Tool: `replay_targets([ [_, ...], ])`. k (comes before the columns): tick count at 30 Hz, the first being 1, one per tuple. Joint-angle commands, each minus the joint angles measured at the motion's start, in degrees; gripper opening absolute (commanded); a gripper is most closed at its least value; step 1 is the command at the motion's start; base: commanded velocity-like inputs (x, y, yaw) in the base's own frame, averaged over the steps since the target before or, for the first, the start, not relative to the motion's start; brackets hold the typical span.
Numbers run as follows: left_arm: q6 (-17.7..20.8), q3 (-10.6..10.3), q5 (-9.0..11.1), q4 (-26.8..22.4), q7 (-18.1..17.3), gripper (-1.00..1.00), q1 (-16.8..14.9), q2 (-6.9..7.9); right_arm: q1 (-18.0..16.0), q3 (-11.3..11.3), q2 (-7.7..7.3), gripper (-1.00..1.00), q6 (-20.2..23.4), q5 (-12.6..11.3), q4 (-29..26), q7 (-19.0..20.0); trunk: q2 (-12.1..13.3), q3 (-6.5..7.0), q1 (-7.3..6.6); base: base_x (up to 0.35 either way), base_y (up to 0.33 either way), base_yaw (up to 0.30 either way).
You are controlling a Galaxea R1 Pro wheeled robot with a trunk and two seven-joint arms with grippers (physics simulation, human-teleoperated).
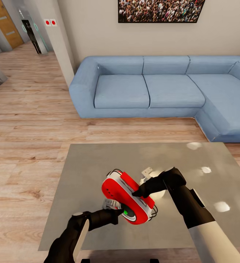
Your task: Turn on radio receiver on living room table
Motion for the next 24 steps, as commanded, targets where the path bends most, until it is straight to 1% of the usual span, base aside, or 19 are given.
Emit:
replay_targets([
  [1,0.0,-0.1,0.0,-0.4,-0.4,-1.00,0.0,0.04,0.0,0.0,0.00,-1.00,0.4,-0.5,0.2,-0.1,0.0,0.00,0.00,0.000,0.000,0.000],
  [3,0.1,-1.0,0.0,-1.7,-2.2,-1.00,0.0,0.24,0.0,-0.3,-0.06,-1.00,0.3,-0.5,0.5,-0.3,0.0,0.00,0.00,0.000,0.000,0.000],
  [4,0.2,-2.5,0.0,-2.9,-4.6,-1.00,0.0,0.45,0.0,-0.5,-0.27,-1.00,0.3,-0.6,0.6,-0.5,0.0,0.00,0.00,0.000,0.000,0.000],
  [6,0.5,-4.0,0.0,-5.4,-8.0,-1.00,0.0,0.65,0.0,-0.8,-0.60,-1.00,0.3,-0.5,0.4,-1.2,0.0,0.00,0.00,0.000,0.000,0.000],
  [7,0.7,-4.3,0.1,-7.0,-9.0,-1.00,0.0,0.81,-0.1,-1.0,-0.72,-1.00,0.3,-0.4,0.2,-2.4,0.0,0.00,0.00,0.000,0.000,0.000],
  [8,0.8,-4.5,0.4,-8.9,-9.8,-1.00,0.0,1.97,-0.1,-1.3,-0.78,-1.00,0.5,-0.3,0.0,-6.2,0.0,0.00,0.00,0.000,0.000,0.000],
  [9,0.9,-4.5,0.5,-9.3,-9.9,-1.00,0.0,2.68,-0.1,-1.4,-0.79,-1.00,0.6,-0.3,0.1,-7.8,0.0,0.00,0.00,0.000,0.000,0.000],
  [12,0.9,-4.5,0.9,-10.0,-10.2,-1.00,0.0,3.87,-0.1,-1.5,-0.84,-1.00,0.7,-0.3,0.1,-10.3,0.0,0.00,0.00,0.000,0.000,0.000],
  [13,0.9,-4.4,2.3,-11.1,-12.7,-1.00,0.0,5.45,-0.1,-1.5,-0.89,-1.00,0.9,0.4,0.2,-13.7,0.0,0.00,0.00,0.000,0.000,0.000],
  [15,0.9,-4.4,2.6,-11.4,-14.2,-1.00,0.0,6.71,0.0,-1.5,-0.78,-1.00,1.0,2.0,0.3,-15.7,0.0,0.00,0.00,0.000,0.000,0.000],
  [16,0.9,-4.4,2.6,-11.4,-14.6,-1.00,0.0,7.05,0.0,-1.5,-0.74,-1.00,1.0,2.4,0.3,-16.1,0.0,0.00,0.00,0.000,0.000,0.000],
  [18,0.8,-4.3,3.2,-11.5,-15.5,-1.00,0.0,8.47,0.0,-1.5,-0.48,-1.00,1.0,3.9,0.4,-17.7,0.0,0.00,0.00,0.000,0.000,0.000],
  [20,0.8,-4.3,4.2,-11.5,-15.8,-1.00,0.0,9.64,0.0,-1.6,-0.40,-1.00,1.1,4.6,0.4,-18.7,0.0,0.00,0.00,0.000,0.000,0.000],
  [21,0.8,-4.2,5.8,-11.3,-16.0,-1.00,0.0,11.18,0.0,-1.6,-0.33,-1.00,1.1,5.1,0.2,-19.8,0.0,0.00,0.00,0.000,0.000,0.000],
  [24,0.8,-4.2,6.0,-11.2,-15.9,-1.00,0.0,11.91,-0.1,-1.6,-0.30,-1.00,1.1,5.2,0.1,-20.9,0.0,0.00,0.00,0.000,0.000,0.000],
])
